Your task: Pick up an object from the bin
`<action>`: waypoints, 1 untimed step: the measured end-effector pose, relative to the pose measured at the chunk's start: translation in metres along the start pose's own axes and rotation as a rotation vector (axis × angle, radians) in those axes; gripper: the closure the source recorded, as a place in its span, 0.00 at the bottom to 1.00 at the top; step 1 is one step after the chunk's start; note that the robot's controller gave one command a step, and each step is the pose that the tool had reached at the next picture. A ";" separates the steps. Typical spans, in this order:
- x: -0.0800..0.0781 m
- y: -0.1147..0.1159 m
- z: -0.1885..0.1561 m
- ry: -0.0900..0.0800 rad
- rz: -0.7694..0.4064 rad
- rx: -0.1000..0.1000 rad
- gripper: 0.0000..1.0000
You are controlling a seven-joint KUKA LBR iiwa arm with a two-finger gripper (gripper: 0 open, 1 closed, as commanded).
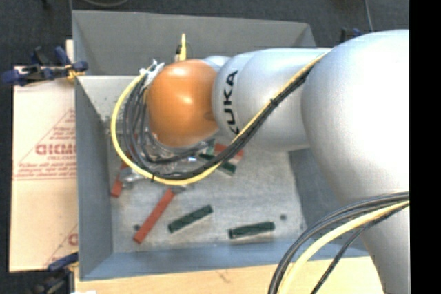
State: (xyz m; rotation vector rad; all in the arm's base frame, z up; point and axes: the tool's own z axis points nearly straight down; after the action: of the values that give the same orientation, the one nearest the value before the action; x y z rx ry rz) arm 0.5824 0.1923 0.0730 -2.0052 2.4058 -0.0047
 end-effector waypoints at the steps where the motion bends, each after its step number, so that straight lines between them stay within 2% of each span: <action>1: 0.005 0.067 -0.006 0.003 -0.331 -0.010 0.00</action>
Offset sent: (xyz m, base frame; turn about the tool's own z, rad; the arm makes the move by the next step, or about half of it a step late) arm -0.0672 0.0071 0.0048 -0.3317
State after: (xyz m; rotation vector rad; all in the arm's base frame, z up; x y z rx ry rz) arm 0.5151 0.1995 0.0781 -2.3806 2.0485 0.0019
